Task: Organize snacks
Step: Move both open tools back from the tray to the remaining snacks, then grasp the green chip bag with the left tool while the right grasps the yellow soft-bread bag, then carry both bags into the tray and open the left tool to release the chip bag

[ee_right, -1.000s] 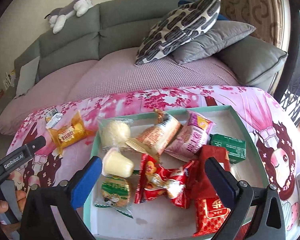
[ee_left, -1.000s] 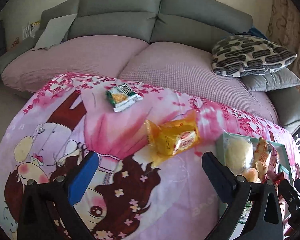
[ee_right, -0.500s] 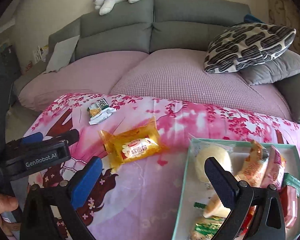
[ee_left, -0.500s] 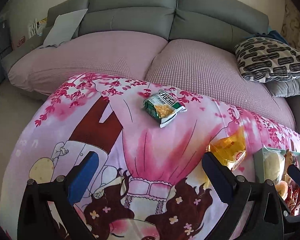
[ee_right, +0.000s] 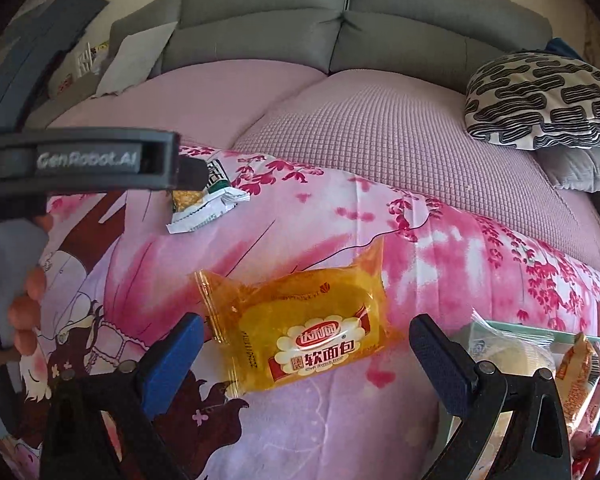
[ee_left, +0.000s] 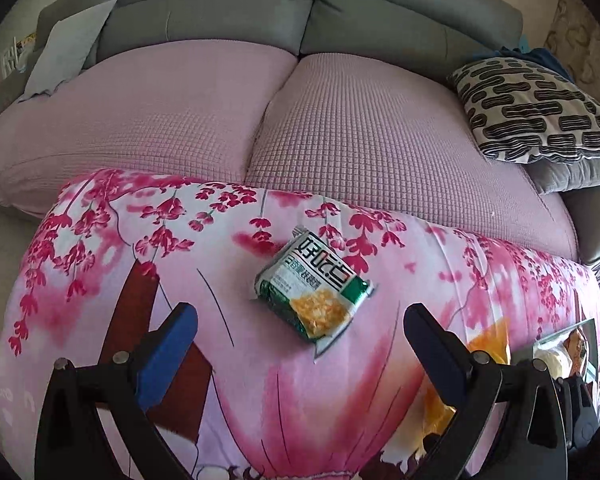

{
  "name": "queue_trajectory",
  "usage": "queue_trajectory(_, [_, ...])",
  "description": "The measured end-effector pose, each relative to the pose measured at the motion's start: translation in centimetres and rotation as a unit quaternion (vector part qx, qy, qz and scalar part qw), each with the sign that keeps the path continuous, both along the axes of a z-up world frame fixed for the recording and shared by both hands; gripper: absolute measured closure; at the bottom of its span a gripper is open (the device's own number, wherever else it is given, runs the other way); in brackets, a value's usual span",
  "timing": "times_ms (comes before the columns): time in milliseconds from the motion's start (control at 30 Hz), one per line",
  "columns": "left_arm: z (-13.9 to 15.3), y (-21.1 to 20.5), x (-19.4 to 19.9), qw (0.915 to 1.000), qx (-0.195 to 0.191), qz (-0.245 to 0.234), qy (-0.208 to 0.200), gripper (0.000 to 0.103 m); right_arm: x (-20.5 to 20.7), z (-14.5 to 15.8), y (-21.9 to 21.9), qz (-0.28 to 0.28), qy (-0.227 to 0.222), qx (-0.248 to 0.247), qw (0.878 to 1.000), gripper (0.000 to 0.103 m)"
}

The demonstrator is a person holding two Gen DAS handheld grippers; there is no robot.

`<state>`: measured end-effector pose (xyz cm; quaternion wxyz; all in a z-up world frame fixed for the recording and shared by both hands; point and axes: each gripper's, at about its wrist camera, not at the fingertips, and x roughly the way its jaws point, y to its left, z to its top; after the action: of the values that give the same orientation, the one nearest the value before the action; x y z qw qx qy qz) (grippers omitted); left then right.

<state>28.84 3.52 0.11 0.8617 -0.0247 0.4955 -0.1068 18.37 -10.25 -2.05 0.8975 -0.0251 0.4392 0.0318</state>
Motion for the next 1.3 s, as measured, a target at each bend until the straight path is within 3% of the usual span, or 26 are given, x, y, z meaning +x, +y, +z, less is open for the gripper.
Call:
queue_trajectory(233, [-1.8, -1.5, 3.2, 0.9992, -0.005, 0.001, 0.039, 0.002, 0.7, -0.9, -0.4, 0.000, 0.010, 0.013, 1.000, 0.001])
queue_trajectory(300, [-2.2, -1.9, 3.7, 0.9987, -0.012, 0.000, 0.049, 0.008, 0.8, -0.9, -0.4, -0.001, 0.009, 0.013, 1.000, 0.007])
queue_trajectory(367, [-2.6, -2.1, 4.0, 0.9985, -0.005, 0.005, 0.055, 0.021, 0.8, -0.9, -0.5, -0.003, 0.009, 0.015, 1.000, 0.012])
queue_trajectory(500, [-2.7, -2.2, 4.2, 0.9986, -0.007, 0.010, 0.051, 0.027, 0.8, -0.6, -0.6, -0.005, 0.009, 0.017, 1.000, 0.022])
queue_trajectory(567, [-2.5, -2.1, 4.0, 0.9988, -0.008, 0.009, 0.047, 0.039, 0.7, -0.4, -0.7, -0.004, 0.011, 0.020, 1.000, 0.025])
queue_trajectory(667, [-2.2, -1.9, 3.2, 0.9989, -0.013, 0.012, 0.044, 0.040, 0.1, 0.0, -0.7, -0.004, 0.008, 0.021, 1.000, 0.026])
queue_trajectory(867, [-0.2, -1.6, -0.2, 0.9988, -0.041, 0.021, 0.015, 0.042, -2.5, 1.7, -0.8, -0.008, -0.008, 0.026, 1.000, 0.027])
queue_trajectory(1067, [3.3, -1.3, -6.8, 0.9957, -0.077, 0.033, -0.038, 0.042, -7.1, 3.9, -1.5, -0.020, -0.027, 0.054, 0.998, 0.027])
queue_trajectory(1300, [5.1, -3.0, -13.8, 0.9921, -0.109, 0.028, -0.056, 0.042, -12.8, 5.9, -4.2, -0.055, -0.031, 0.066, 0.996, 0.026])
